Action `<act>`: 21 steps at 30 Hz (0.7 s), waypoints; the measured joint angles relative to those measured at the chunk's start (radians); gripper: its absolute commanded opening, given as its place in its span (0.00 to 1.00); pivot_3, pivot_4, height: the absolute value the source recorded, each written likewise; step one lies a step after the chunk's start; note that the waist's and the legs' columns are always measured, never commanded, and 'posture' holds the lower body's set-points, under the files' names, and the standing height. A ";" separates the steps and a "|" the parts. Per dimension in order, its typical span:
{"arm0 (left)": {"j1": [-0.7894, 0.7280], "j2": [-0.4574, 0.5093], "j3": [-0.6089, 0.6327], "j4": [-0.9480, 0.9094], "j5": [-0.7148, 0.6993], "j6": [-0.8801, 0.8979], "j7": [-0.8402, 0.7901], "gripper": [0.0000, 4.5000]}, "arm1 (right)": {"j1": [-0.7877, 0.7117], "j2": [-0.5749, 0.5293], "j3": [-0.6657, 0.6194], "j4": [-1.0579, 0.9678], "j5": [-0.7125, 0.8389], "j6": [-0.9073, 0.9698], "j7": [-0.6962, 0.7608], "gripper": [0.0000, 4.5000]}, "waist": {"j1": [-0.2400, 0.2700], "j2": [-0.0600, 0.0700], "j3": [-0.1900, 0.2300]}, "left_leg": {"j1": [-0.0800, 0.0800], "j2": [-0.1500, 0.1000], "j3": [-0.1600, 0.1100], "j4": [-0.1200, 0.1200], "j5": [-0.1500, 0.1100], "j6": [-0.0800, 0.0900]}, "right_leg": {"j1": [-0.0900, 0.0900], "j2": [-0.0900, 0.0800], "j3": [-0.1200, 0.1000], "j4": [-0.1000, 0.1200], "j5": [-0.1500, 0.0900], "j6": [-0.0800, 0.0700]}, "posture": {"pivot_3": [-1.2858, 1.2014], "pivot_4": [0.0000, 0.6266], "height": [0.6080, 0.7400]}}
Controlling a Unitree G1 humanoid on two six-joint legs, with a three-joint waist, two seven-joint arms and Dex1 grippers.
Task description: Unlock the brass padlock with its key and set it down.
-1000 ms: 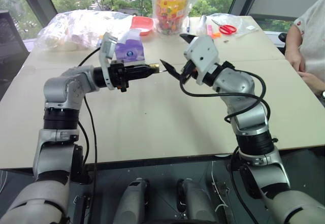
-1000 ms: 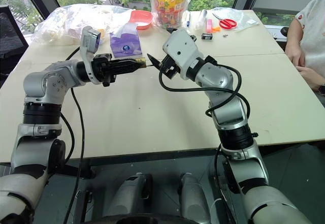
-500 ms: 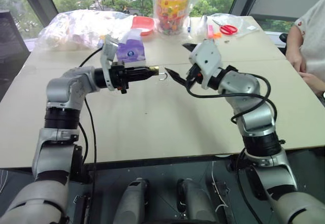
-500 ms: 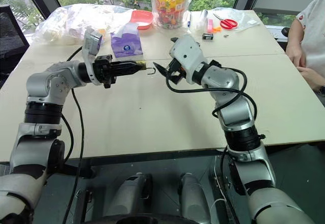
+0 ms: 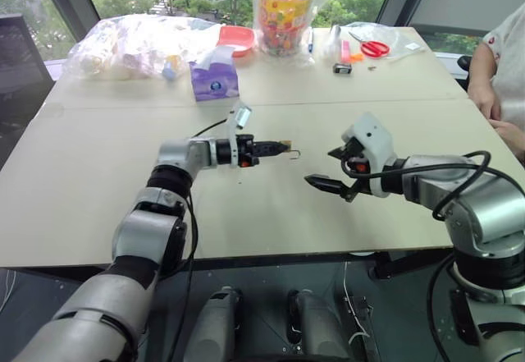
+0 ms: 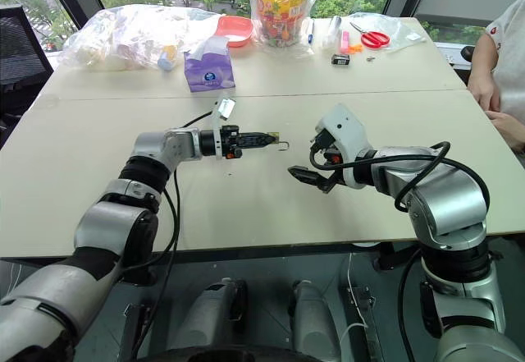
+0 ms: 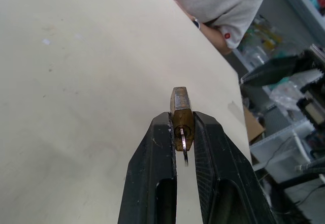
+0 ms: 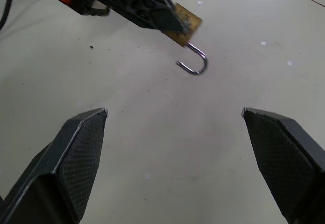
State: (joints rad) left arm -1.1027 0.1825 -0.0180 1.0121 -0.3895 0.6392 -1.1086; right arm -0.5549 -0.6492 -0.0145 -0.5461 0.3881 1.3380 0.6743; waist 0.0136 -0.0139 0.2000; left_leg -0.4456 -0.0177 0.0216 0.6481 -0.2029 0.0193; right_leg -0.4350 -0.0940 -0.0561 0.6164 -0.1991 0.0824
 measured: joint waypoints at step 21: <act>-0.045 0.035 -0.031 0.135 0.199 -0.100 -0.012 0.99 | 0.035 0.000 0.025 -0.018 0.031 -0.001 -0.115 1.00 | -0.010 0.000 0.000 | 0.001 0.000 0.001 0.000 -0.001 0.002 | 0.001 -0.001 0.001 -0.002 0.001 0.002 | 0.52 0.24 1.00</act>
State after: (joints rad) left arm -1.1480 0.2174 -0.0491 1.1473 -0.1901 0.5388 -1.1206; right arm -0.5203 -0.6487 0.0103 -0.5642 0.4187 1.3372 0.5594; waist 0.0033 -0.0144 0.1997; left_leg -0.4449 -0.0180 0.0227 0.6480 -0.2041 0.0212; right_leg -0.4343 -0.0951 -0.0555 0.6147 -0.1977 0.0845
